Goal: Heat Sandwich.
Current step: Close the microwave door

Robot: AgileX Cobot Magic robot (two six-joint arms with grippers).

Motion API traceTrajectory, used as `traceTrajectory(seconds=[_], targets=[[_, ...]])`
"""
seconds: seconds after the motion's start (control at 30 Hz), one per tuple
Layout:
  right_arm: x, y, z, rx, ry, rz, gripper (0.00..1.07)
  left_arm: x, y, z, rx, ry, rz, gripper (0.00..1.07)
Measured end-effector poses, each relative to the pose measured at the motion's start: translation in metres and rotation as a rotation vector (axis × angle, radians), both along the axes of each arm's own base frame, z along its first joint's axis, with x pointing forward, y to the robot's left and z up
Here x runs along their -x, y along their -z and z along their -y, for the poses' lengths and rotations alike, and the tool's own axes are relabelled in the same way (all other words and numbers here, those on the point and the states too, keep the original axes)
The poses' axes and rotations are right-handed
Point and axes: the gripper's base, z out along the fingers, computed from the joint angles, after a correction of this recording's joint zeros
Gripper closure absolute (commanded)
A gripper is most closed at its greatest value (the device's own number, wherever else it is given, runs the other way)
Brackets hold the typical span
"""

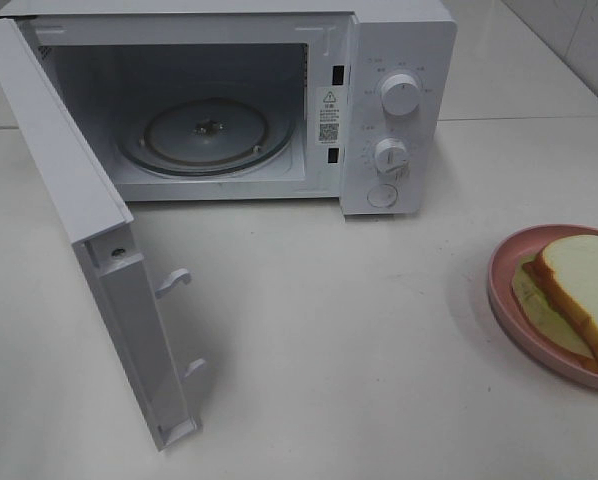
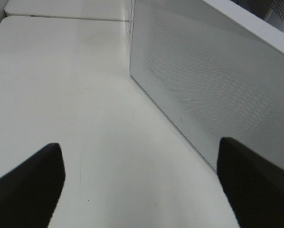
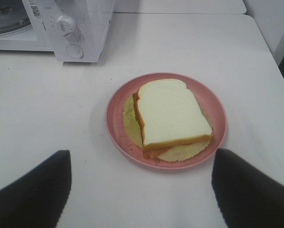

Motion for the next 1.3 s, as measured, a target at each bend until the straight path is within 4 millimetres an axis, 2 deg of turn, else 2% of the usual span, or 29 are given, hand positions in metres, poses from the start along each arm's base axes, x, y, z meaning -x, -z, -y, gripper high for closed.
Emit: traceTrajectory(seconds=[0.03,0.17,0.27,0.3,0.33,0.4,0.5,0.53,0.57,0.6,0.73,0.97,1.1,1.3], targets=[[0.0,0.0,0.0,0.0,0.0,0.0,0.31,0.0,0.0,0.0,0.0,0.0,0.0,0.38],[0.0,0.0,0.0,0.0,0.0,0.0,0.31,-0.022,0.002,0.001,-0.002,-0.003,-0.085,0.56],[0.0,0.0,0.0,0.0,0.0,0.0,0.31,-0.03,0.004,0.001,-0.003,-0.004,-0.114,0.62],[0.0,0.0,0.0,0.001,0.001,0.0,0.31,-0.038,0.005,0.001,-0.006,-0.006,-0.139,0.7],[0.0,0.0,0.0,0.001,0.001,0.0,0.31,-0.038,0.005,0.001,-0.006,-0.006,-0.139,0.7],[0.0,0.0,0.0,0.001,0.001,0.0,0.31,-0.047,0.007,0.001,-0.011,-0.009,-0.161,0.79],[0.0,0.0,0.0,0.001,0.001,0.0,0.31,-0.066,0.008,0.0,-0.022,-0.018,-0.163,1.0],[0.0,0.0,0.0,0.001,0.001,0.0,0.31,-0.066,0.008,0.0,-0.022,-0.018,-0.163,1.0],[0.0,0.0,0.0,0.001,0.001,0.0,0.31,-0.069,0.008,0.0,-0.024,-0.02,-0.156,1.05],[0.0,0.0,0.0,0.001,0.001,0.0,0.31,-0.079,0.011,0.0,-0.026,-0.025,-0.139,1.07],[0.0,0.0,0.0,0.001,0.001,0.0,0.31,-0.091,0.018,0.0,-0.024,-0.034,-0.078,1.07],[0.0,0.0,0.0,0.001,0.001,0.0,0.31,-0.113,0.051,-0.001,-0.022,-0.059,0.063,1.07],[0.0,0.0,0.0,0.001,0.001,0.0,0.31,-0.122,0.061,-0.002,-0.023,-0.068,0.125,1.07],[0.0,0.0,0.0,0.001,0.001,0.0,0.31,-0.143,0.066,-0.002,-0.024,-0.08,0.213,1.07]])
